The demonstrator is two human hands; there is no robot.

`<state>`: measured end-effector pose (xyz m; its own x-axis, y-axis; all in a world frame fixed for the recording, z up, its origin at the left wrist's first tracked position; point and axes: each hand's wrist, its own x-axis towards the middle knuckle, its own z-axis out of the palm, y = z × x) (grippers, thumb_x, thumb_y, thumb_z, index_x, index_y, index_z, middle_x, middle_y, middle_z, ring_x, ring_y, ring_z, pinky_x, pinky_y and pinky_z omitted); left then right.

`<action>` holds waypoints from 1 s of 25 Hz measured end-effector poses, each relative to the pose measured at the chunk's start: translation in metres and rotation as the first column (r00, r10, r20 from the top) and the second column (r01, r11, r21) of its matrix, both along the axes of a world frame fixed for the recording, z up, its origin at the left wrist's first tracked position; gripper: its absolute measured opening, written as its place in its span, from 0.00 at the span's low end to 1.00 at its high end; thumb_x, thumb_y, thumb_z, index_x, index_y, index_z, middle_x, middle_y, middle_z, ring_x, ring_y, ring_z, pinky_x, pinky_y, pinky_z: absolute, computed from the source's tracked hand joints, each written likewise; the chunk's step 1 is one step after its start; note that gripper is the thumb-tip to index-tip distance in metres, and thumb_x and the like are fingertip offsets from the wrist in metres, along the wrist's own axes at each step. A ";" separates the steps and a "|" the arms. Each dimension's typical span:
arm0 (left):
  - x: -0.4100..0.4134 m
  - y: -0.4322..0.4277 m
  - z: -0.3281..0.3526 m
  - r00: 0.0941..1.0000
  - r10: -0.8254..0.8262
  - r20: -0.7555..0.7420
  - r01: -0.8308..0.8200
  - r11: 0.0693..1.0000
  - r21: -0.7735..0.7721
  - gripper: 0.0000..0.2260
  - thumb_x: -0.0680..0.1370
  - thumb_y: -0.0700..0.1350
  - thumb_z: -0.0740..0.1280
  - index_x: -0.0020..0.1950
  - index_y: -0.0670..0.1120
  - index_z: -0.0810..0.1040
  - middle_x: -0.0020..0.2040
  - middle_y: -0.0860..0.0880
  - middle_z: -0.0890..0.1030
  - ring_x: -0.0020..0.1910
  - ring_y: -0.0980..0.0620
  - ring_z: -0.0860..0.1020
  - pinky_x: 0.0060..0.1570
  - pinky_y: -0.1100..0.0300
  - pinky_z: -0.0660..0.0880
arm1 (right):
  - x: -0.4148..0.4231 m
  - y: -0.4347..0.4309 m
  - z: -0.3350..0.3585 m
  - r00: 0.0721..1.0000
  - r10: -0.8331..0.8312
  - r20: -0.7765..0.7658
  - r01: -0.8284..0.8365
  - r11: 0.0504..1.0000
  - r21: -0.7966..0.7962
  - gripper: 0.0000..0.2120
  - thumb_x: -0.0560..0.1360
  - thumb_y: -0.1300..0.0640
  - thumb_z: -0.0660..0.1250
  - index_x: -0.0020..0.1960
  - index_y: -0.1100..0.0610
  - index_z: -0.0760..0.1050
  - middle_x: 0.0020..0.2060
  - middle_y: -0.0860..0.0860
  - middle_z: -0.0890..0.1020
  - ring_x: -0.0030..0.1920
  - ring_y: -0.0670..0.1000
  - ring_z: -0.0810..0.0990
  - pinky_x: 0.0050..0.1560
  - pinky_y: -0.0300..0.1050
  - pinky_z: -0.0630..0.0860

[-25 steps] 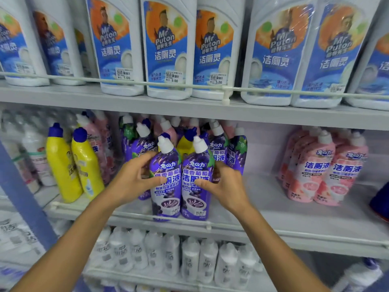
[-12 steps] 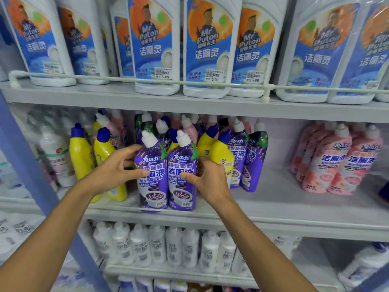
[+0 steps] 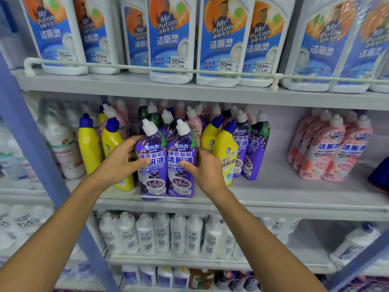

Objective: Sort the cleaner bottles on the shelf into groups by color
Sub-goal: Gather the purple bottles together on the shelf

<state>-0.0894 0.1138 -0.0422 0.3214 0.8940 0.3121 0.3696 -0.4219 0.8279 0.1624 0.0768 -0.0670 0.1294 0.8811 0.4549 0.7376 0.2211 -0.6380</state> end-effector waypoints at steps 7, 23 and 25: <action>0.012 -0.031 0.002 0.864 0.252 -0.435 -0.184 0.964 0.194 0.31 0.79 0.51 0.71 0.75 0.44 0.61 0.51 0.51 0.80 0.44 0.54 0.79 0.39 0.57 0.73 | 0.016 -0.017 0.004 0.967 0.077 0.244 -0.056 0.994 -0.090 0.19 0.78 0.42 0.68 0.56 0.57 0.74 0.50 0.54 0.81 0.49 0.57 0.80 0.44 0.52 0.79; 0.254 -0.135 -0.006 0.610 0.350 -0.711 -0.055 0.914 0.403 0.35 0.79 0.63 0.63 0.80 0.46 0.58 0.72 0.44 0.69 0.73 0.41 0.66 0.69 0.47 0.68 | 0.237 -0.124 0.013 0.815 0.171 0.553 -0.076 0.979 -0.190 0.39 0.80 0.36 0.58 0.81 0.57 0.51 0.80 0.57 0.55 0.80 0.60 0.52 0.76 0.59 0.61; 0.265 -0.127 0.001 0.613 0.369 -0.699 -0.089 0.911 0.402 0.35 0.79 0.63 0.63 0.80 0.47 0.59 0.71 0.44 0.70 0.71 0.41 0.68 0.67 0.48 0.68 | 0.255 -0.121 0.016 0.823 0.172 0.541 -0.061 0.974 -0.218 0.39 0.80 0.37 0.60 0.81 0.56 0.51 0.80 0.57 0.56 0.80 0.60 0.53 0.76 0.59 0.61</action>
<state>0.1755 -0.0128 -0.0417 0.3622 0.8756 0.3196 0.9142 -0.4006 0.0613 0.4170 -0.0438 -0.0511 -0.2036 0.9472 0.2476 0.9538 0.2490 -0.1679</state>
